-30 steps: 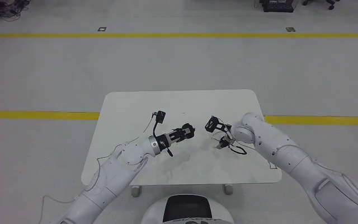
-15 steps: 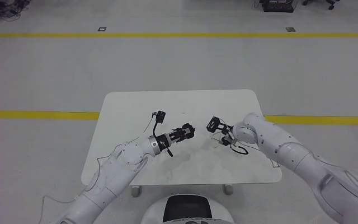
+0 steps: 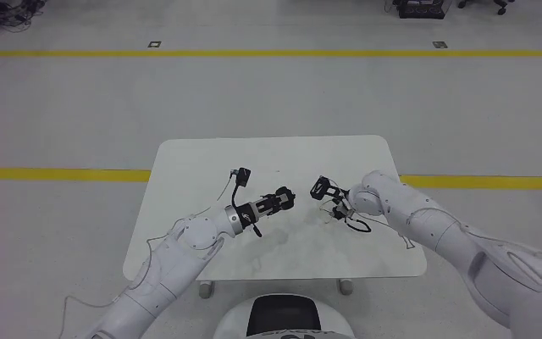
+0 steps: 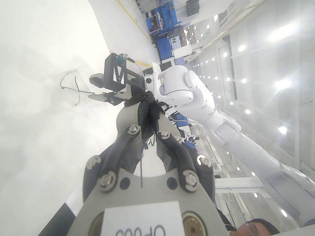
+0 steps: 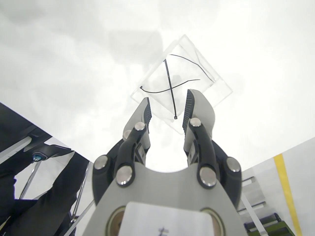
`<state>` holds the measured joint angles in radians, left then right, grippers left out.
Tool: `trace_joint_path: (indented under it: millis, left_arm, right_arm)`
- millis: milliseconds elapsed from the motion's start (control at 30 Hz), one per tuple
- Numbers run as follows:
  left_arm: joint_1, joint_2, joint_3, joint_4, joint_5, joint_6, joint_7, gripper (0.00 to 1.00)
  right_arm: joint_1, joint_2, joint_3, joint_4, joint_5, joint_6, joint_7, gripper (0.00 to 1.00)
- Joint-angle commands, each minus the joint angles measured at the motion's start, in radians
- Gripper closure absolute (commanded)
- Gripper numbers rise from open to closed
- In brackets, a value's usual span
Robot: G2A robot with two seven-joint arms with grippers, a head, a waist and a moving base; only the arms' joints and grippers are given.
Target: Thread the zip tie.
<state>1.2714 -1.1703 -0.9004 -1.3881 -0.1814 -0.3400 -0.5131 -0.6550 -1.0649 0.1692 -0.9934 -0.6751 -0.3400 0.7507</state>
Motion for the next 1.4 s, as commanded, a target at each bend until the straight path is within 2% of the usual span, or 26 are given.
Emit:
trace_joint_path:
  millis: [0, 300, 533, 867, 1367]
  left_arm:
    - [0.000, 0.000, 0.000, 0.000, 0.000, 0.000, 0.000, 1.00]
    - [0.000, 0.000, 0.000, 0.000, 0.000, 0.000, 0.000, 1.00]
    - [0.000, 0.000, 0.000, 0.000, 0.000, 0.000, 0.000, 1.00]
    - [0.000, 0.000, 0.000, 0.000, 0.000, 0.000, 0.000, 1.00]
    - [0.000, 0.000, 0.000, 0.000, 0.000, 0.000, 0.000, 1.00]
  right_arm:
    - [0.000, -0.016, 0.001, 0.027, 0.006, 0.000, -0.004, 0.69]
    - [-0.001, -0.085, 0.001, 0.118, 0.003, 0.000, 0.023, 0.69]
    - [0.001, -0.123, 0.001, 0.174, -0.004, 0.000, 0.042, 0.72]
    - [0.001, -0.155, 0.001, 0.226, 0.005, 0.000, 0.056, 0.76]
    - [0.002, -0.186, 0.001, 0.281, 0.017, 0.000, 0.059, 0.82]
